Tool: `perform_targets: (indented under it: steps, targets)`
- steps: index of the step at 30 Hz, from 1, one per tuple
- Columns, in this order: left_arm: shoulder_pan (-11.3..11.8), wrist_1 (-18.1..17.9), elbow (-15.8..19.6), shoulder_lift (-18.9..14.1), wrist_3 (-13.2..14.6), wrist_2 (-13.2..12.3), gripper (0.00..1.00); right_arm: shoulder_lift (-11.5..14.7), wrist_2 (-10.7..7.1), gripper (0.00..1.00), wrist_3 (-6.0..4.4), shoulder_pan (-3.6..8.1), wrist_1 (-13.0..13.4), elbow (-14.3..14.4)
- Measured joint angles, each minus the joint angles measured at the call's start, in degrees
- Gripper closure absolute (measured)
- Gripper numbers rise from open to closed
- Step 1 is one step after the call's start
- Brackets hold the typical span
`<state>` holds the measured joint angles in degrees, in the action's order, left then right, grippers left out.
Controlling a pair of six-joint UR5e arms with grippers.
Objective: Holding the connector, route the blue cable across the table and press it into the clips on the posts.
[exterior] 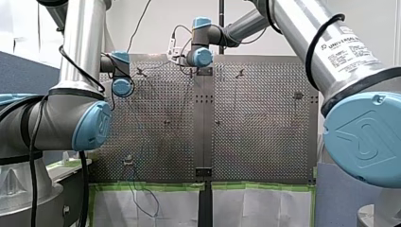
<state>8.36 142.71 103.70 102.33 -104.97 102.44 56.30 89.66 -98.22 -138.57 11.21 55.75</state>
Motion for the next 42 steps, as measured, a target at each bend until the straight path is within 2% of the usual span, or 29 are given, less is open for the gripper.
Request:
perform_targets:
  steps: [2,3,4,5,6,7,11,15,20,33,37,42]
  targets:
    - [0.0,0.4,0.6,0.0,-0.8,-0.1,0.63,0.0,0.0,1.0,0.02,-0.1,-0.2,0.0]
    - [0.0,0.9,0.9,-0.1,-1.3,-0.3,0.63,0.0,0.0,1.0,0.02,-0.14,-0.3,0.0]
    - [0.0,1.3,1.2,-0.1,-1.8,-0.6,0.44,0.0,0.0,1.0,0.04,-0.18,-0.4,0.0]
    - [0.0,1.7,1.4,-0.2,-2.2,-0.9,0.17,0.0,0.0,1.0,0.07,-0.2,-0.6,0.0]
    - [0.0,2.2,1.7,-0.4,-2.8,-1.3,0.17,0.0,0.0,1.0,0.11,-0.22,-0.7,0.0]
    - [-0.1,2.6,1.9,-0.6,-3.2,-1.7,0.0,0.0,0.03,1.0,0.2,-0.23,-0.9,0.0]
    - [-0.4,4.5,2.5,-2.0,-4.2,-2.7,0.0,-0.1,0.15,1.0,0.47,-0.29,-1.4,0.1]
    - [-0.4,6.5,3.4,-3.8,-3.7,-1.6,0.0,-0.4,0.24,1.0,0.54,-0.36,-1.6,0.1]
    - [-0.3,8.9,5.1,-6.2,-5.4,-1.2,0.0,-1.6,0.26,1.0,0.55,-0.49,-1.6,0.1]
    - [-0.9,15.3,11.1,-12.6,-8.0,-7.1,0.0,-2.1,0.26,1.0,0.54,-0.58,-1.9,0.1]
    - [-1.2,16.9,12.4,-14.5,-8.0,-8.9,0.0,-2.1,0.66,1.0,0.44,-0.31,-2.1,0.1]
    - [-1.8,17.5,13.0,-17.3,-6.8,-9.7,0.0,-2.1,1.77,1.0,0.53,-0.13,-2.3,0.1]
